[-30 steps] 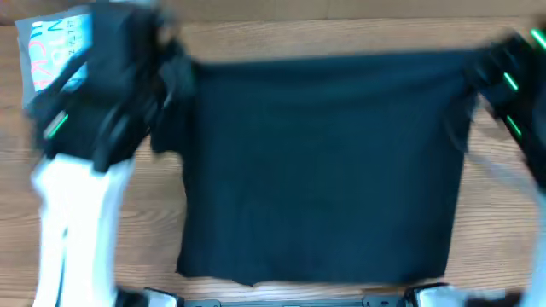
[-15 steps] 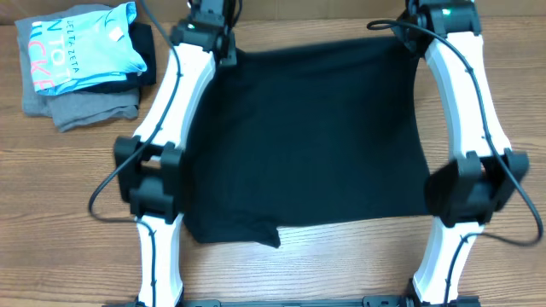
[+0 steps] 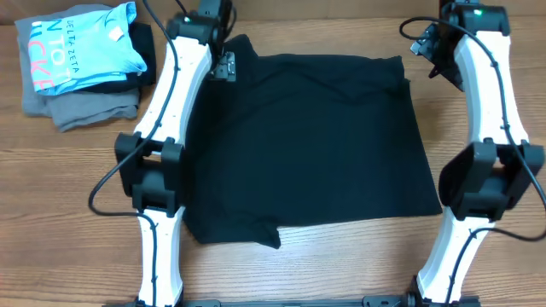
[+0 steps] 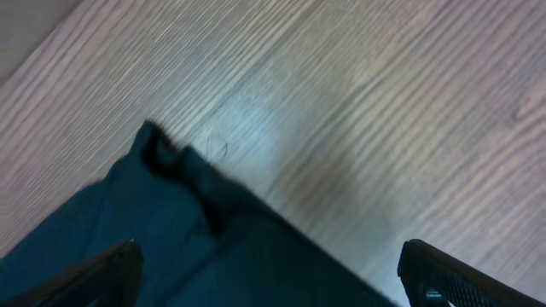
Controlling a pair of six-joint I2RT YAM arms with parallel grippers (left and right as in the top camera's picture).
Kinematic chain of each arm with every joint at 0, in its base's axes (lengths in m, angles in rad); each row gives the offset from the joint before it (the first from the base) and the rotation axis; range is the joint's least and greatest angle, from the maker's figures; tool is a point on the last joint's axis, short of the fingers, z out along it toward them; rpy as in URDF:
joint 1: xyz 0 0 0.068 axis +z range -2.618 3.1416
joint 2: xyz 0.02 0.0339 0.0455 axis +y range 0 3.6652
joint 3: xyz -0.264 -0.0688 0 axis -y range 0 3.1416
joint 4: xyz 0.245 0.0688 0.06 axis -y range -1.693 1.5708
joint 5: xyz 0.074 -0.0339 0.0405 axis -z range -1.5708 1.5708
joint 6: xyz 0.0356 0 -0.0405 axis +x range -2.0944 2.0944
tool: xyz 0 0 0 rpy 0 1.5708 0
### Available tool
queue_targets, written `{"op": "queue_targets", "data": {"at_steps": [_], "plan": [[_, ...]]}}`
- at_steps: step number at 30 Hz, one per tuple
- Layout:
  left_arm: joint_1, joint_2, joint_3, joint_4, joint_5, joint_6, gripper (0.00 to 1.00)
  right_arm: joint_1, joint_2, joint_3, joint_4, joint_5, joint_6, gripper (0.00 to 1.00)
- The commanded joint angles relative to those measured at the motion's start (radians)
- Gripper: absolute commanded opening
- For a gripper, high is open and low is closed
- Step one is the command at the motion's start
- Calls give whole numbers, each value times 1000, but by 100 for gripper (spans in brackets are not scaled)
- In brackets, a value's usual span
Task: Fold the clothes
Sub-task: 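Swing the held shirt forward and lay it flat on the table, then release the shirt and move the left gripper to its bottom-left hem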
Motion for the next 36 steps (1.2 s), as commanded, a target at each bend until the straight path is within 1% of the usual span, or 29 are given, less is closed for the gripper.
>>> {"op": "queue_targets", "data": {"at_steps": [1,4,7,10,15,18,21,24,27,29,31,33,36], "plan": [[-13,-144,108,-90,38,11,100,0,-139,13,-39,-83,-11,100],[-14,-216,127,-218,148,11,100,0,-204,13,-106,-132,-11,100],[-14,-276,127,-293,230,6,100,0,-267,13,-164,-183,-11,100],[-16,-342,127,-331,246,-32,100,0,-341,13,-214,-224,-11,100],[-41,-463,127,-398,252,-90,100,0,-459,13,-319,-226,-11,100],[-95,-522,126,-398,274,-87,100,0,-516,13,-356,-225,-11,100],[-186,-579,124,-398,273,-91,100,0,-567,13,-386,-220,-13,100],[-274,-633,102,-398,272,-99,100,0,-599,11,-389,-223,-70,100],[-354,-698,23,-398,273,-110,100,0,-623,10,-389,-226,-110,100],[-408,-749,-71,-398,272,-127,100,0,-632,10,-389,-227,-116,100],[-459,-797,-187,-398,278,-150,100,0,-635,10,-389,-226,-117,100],[-517,-838,-324,-398,280,-198,100,0,-634,10,-389,-227,-116,100],[-606,-858,-499,-381,279,-270,100,0,-634,10,-388,-226,-116,100]]}}
